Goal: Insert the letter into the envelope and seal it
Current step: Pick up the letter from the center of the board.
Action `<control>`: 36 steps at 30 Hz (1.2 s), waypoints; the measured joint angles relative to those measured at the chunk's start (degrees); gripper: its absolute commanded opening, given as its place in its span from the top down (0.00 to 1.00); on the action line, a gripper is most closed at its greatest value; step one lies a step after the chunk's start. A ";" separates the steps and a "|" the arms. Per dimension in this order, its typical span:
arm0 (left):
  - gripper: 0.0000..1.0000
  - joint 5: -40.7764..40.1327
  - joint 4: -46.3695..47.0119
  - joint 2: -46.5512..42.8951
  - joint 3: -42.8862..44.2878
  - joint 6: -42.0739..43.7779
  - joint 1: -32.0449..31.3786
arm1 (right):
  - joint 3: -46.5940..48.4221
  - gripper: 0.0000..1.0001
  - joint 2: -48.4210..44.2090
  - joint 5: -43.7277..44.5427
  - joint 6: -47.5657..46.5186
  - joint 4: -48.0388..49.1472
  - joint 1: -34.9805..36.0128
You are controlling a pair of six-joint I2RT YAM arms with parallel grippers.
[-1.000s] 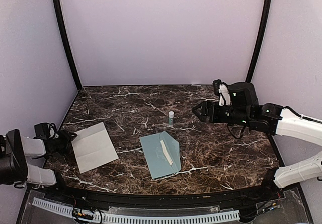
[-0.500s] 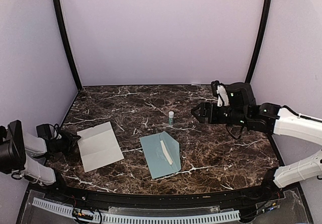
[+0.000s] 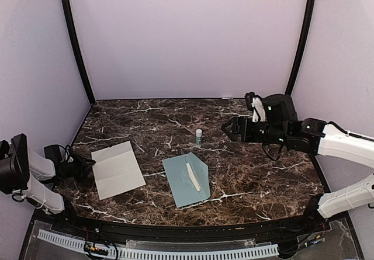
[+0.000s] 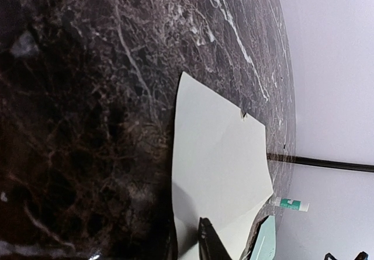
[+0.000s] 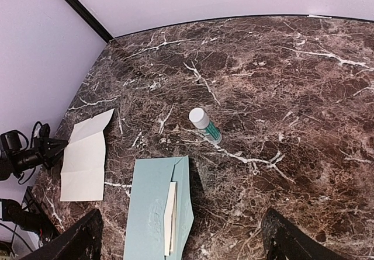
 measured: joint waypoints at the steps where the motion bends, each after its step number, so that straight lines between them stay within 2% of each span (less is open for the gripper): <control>1: 0.88 0.09 0.04 0.00 0.00 -0.04 -0.07 | 0.04 0.10 0.02 -0.02 0.00 -0.07 0.00; 10: 1.00 1.92 1.46 -3.89 -1.07 -1.33 -1.29 | 0.59 0.10 0.31 -0.42 0.00 -0.35 0.00; 18: 1.00 4.96 3.87 -9.86 -1.20 -3.17 -4.31 | 0.70 0.10 0.31 -0.57 -0.02 -0.35 0.00; 22: 1.00 7.10 1.68 -14.14 1.66 -3.93 -7.08 | 0.90 0.10 0.31 -0.98 -1.27 -0.39 0.00; 29: 1.00 11.08 -4.98 -20.33 17.86 -3.21 -18.16 | 4.31 0.08 0.74 -7.43 -6.80 -0.26 -0.07; 36: 1.00 13.00 -11.08 -19.34 29.70 -0.74 -32.20 | 11.50 0.09 3.61 -18.23 -13.05 0.66 0.52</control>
